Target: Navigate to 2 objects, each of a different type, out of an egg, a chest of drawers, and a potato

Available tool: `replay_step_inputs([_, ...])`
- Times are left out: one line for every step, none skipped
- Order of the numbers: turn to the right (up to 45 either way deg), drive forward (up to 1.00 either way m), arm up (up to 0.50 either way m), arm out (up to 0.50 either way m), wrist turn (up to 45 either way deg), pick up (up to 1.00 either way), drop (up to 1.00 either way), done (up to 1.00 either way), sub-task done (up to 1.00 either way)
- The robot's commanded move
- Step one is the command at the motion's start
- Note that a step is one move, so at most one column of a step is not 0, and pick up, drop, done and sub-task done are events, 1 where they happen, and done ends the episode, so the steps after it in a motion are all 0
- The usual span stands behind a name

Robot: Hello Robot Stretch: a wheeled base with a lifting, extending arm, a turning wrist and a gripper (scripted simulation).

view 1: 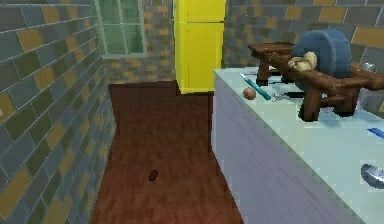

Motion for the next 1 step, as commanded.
replay_step_inputs([0.0, 0.4, 0.0, 0.0, 0.0, 0.0, 0.0, 0.0, 0.0])
